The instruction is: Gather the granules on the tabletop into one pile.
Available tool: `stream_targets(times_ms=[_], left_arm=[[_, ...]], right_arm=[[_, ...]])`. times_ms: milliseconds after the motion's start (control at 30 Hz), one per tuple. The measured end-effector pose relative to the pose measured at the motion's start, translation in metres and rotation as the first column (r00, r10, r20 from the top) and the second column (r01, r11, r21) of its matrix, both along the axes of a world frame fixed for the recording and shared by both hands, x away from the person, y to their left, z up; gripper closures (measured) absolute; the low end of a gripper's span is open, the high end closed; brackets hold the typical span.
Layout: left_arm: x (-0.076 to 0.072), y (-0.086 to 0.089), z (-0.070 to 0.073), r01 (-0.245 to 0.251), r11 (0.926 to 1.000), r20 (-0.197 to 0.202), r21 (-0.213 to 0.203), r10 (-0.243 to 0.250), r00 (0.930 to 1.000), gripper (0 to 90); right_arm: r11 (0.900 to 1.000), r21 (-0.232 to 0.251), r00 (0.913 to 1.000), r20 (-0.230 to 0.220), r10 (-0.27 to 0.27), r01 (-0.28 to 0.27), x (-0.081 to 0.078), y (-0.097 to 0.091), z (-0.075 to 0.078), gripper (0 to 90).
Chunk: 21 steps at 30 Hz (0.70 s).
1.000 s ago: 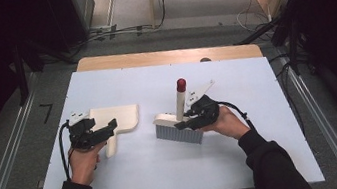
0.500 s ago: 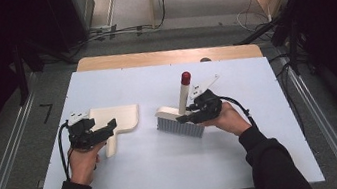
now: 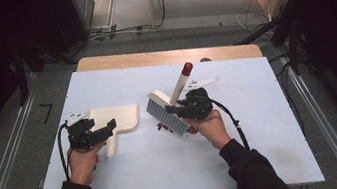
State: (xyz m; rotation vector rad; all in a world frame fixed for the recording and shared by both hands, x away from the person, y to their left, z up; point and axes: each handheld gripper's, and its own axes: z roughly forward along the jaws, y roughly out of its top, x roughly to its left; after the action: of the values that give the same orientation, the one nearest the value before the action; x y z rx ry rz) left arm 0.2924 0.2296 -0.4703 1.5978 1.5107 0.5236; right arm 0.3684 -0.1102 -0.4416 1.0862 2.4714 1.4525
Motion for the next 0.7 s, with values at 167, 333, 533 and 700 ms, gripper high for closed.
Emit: stream_targets(times_ms=[167, 333, 533, 700], left_arm=[[0.000, 0.002, 0.000, -0.002, 1.0000, 0.001, -0.003, 0.002, 1.0000, 17.5], [0.000, 0.002, 0.000, -0.001, 1.0000, 0.001, -0.002, 0.001, 1.0000, 17.5], [0.000, 0.001, 0.000, 0.001, 1.0000, 0.000, -0.002, -0.001, 1.0000, 17.5], [0.000, 0.001, 0.000, 0.002, 1.0000, -0.001, -0.001, -0.002, 1.0000, 17.5]], right_arm=[[0.9953, 0.025, 0.9943, -0.052, -0.093, 0.094, -0.003, 0.018, -0.008, 64.1], [0.9836, 0.040, 0.9773, -0.127, -0.169, 0.176, -0.003, 0.031, -0.015, 64.1], [0.9705, 0.034, 0.9550, -0.189, -0.229, 0.239, -0.005, 0.036, -0.025, 64.1], [0.9570, -0.002, 0.9420, -0.176, -0.286, 0.290, -0.003, 0.027, -0.028, 64.1]])
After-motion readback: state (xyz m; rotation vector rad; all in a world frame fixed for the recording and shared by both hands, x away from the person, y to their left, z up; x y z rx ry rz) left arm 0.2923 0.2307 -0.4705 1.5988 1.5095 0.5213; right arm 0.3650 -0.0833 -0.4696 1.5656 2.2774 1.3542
